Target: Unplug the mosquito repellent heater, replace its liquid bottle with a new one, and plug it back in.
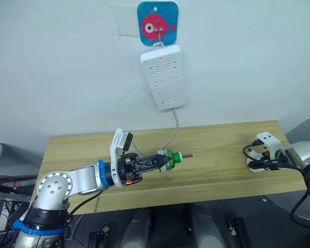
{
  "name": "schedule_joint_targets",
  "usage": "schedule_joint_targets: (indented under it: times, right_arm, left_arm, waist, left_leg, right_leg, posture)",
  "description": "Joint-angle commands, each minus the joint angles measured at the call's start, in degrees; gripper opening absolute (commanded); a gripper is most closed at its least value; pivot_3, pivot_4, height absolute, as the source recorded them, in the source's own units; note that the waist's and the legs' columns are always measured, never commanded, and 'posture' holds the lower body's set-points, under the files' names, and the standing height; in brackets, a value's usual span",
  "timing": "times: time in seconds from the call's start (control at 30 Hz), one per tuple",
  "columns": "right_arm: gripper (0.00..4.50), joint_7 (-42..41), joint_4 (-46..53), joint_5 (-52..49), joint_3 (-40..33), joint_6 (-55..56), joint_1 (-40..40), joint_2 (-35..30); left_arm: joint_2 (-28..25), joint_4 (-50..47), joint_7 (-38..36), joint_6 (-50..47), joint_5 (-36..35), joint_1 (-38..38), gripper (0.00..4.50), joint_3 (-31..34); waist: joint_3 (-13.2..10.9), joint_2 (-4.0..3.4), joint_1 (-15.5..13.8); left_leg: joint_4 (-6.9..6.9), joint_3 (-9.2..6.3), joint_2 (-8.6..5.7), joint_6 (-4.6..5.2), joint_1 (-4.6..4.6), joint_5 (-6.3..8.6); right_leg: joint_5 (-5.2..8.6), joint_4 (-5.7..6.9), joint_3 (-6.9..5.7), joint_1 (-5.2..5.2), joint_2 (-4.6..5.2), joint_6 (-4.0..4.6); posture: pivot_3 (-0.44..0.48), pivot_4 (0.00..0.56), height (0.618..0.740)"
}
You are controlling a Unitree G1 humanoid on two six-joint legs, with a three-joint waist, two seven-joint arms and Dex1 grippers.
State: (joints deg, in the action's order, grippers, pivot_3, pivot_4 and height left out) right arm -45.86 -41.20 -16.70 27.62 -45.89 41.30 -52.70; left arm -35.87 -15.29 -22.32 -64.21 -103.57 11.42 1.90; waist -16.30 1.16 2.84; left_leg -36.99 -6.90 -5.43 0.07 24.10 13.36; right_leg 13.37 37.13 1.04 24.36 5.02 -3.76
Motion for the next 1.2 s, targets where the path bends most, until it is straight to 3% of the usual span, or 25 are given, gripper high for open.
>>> schedule_joint_targets:
  times: [0.03, 0.17, 0.27, 0.33, 0.6, 0.67, 0.73, 0.83, 0.9, 1.0, 1.03, 1.1, 1.13, 1.2]
  right_arm:
    - [3.02, -2.0, -5.4, 4.4, -2.6, 1.5, 2.3, 1.5]
    - [3.02, -4.1, -8.8, 7.5, -4.3, 2.1, 3.7, 3.4]
    - [4.11, -5.8, -9.9, 8.9, -6.2, 2.0, 4.7, 3.9]
    - [4.47, -6.9, -9.5, 9.6, -7.1, 1.3, 4.8, 3.8]
    - [4.47, -13.7, 10.3, 4.9, -16.0, -14.1, -2.3, -7.8]
    - [4.47, -13.1, 20.1, 1.6, -21.3, -20.7, -7.1, -10.7]
    - [4.47, -12.4, 30.9, -4.5, -30.6, -32.6, -11.2, -9.9]
    - [4.47, -7.3, 41.0, -15.9, -49.8, -46.0, -14.6, -0.2]
    - [4.47, 2.5, 47.1, -28.4, -62.5, -46.6, -19.2, 9.5]
    - [4.47, 21.4, 57.0, -51.0, -74.4, -46.6, -23.4, 24.9]
    - [4.47, 34.6, 60.2, -67.4, -70.9, -37.4, -28.5, 26.3]
    - [4.47, 57.6, 68.1, -88.2, -62.7, -19.5, -35.0, 31.1]
    - [4.47, 66.2, 71.4, -93.7, -58.9, -12.1, -36.8, 33.3]
    - [4.47, 74.9, 77.5, -96.0, -52.8, -3.5, -38.3, 36.8]
  left_arm:
    - [-0.7, -2.8, 0.1, 0.7, -2.0, -0.9, 2.28, 0.9]
    - [-1.2, -3.2, 0.0, 0.8, -2.1, -1.4, 2.28, 1.0]
    - [-1.7, -3.1, -0.6, 0.8, -1.9, -1.8, 2.28, 1.2]
    - [-1.9, -3.1, -1.0, 0.8, -1.7, -1.9, 2.28, 1.3]
    - [-1.6, -2.6, -3.5, 1.4, 1.5, -0.4, 2.28, 1.5]
    - [-0.6, -4.3, -4.9, 3.6, 6.9, 0.4, 2.28, 1.6]
    - [0.9, -7.8, -7.4, 9.3, 18.3, 1.2, 2.28, -0.1]
    - [3.7, -12.5, -11.9, 21.9, 38.3, 1.7, 2.28, -5.8]
    - [5.7, -13.1, -14.7, 31.1, 50.5, 1.9, 2.28, -10.1]
    - [8.1, -11.5, -17.7, 42.4, 63.2, 1.4, 2.28, -14.1]
    - [9.1, -10.6, -17.9, 45.0, 65.8, 1.3, 2.28, -14.5]
    - [10.8, -9.1, -19.0, 49.8, 70.5, 1.8, 2.28, -15.4]
    - [11.8, -8.4, -18.8, 51.2, 72.1, 2.2, 2.28, -15.6]
    - [13.8, -7.0, -18.5, 54.1, 75.5, 3.3, 2.28, -16.3]
  waist:
    - [-0.2, 0.07, -0.1]
    - [-0.4, 0.21, -0.2]
    - [-0.5, 0.18, -0.2]
    - [-0.6, 0.07, -0.3]
    - [-0.7, -0.2, -0.7]
    - [-0.7, -0.21, -0.9]
    - [-0.7, -0.21, -0.9]
    - [-0.7, -0.2, -0.5]
    - [-0.7, -0.16, -0.6]
    - [-0.7, -0.15, -1.0]
    - [-0.7, -0.21, -1.0]
    - [-0.7, -0.27, -0.8]
    - [-0.7, -0.25, -0.4]
    - [-0.7, -0.25, 0.5]
  left_leg:
    - [0.0, -0.02, 0.0, 0.0, -0.02, 0.0]
    - [0.0, -0.05, 0.0, 0.0, -0.04, 0.0]
    - [-0.01, -0.07, -0.01, 0.0, -0.04, 0.0]
    - [0.0, -0.07, -0.01, 0.0, -0.04, 0.0]
    - [0.02, -0.11, -0.02, -0.01, 0.02, 0.0]
    - [0.02, -0.17, -0.01, -0.01, 0.05, 0.0]
    - [0.02, -0.21, 0.0, -0.02, 0.11, 0.0]
    - [0.02, -0.07, 0.04, -0.02, 0.1, 0.01]
    - [0.02, -0.03, 0.05, -0.02, 0.09, 0.01]
    - [0.09, -0.2, 0.04, -0.02, 0.13, 0.01]
    - [0.12, -0.19, 0.04, -0.02, 0.16, 0.01]
    - [0.1, -0.16, -0.02, -0.01, 0.26, 0.01]
    - [0.06, -0.13, -0.02, 0.01, 0.29, 0.02]
    - [-0.01, -0.06, -0.02, 0.04, 0.28, 0.02]
  right_leg:
    - [0.0, 0.01, 0.0, -0.02, 0.0, 0.0]
    - [0.0, -0.01, -0.01, -0.07, 0.0, 0.01]
    - [0.0, -0.01, -0.01, -0.08, 0.0, 0.01]
    - [0.0, -0.01, 0.0, -0.07, 0.01, 0.01]
    - [0.0, -0.03, -0.01, -0.01, 0.03, 0.01]
    - [0.02, -0.06, 0.0, -0.01, 0.03, 0.04]
    - [0.03, -0.08, -0.03, -0.02, 0.03, 0.06]
    - [0.01, -0.11, -0.03, -0.03, 0.02, 0.06]
    - [0.0, -0.13, -0.04, -0.05, 0.01, 0.06]
    - [-0.01, -0.21, -0.07, -0.12, 0.02, 0.07]
    - [-0.01, -0.2, -0.05, -0.06, 0.03, 0.07]
    - [-0.01, -0.17, 0.0, 0.02, 0.13, 0.06]
    - [-0.01, -0.18, -0.01, 0.02, 0.16, 0.04]
    - [-0.06, -0.2, 0.06, 0.01, 0.16, -0.09]
  posture:
    - [-0.017, 0.343, 0.74]
    - [-0.01, 0.35, 0.74]
    - [-0.012, 0.35, 0.74]
    - [-0.018, 0.347, 0.74]
    - [-0.073, 0.326, 0.74]
    - [-0.098, 0.322, 0.74]
    - [-0.129, 0.321, 0.74]
    - [-0.142, 0.314, 0.74]
    - [-0.145, 0.309, 0.74]
    - [-0.15, 0.308, 0.74]
    - [-0.161, 0.308, 0.74]
    - [-0.17, 0.307, 0.74]
    - [-0.172, 0.307, 0.74]
    - [-0.175, 0.303, 0.74]
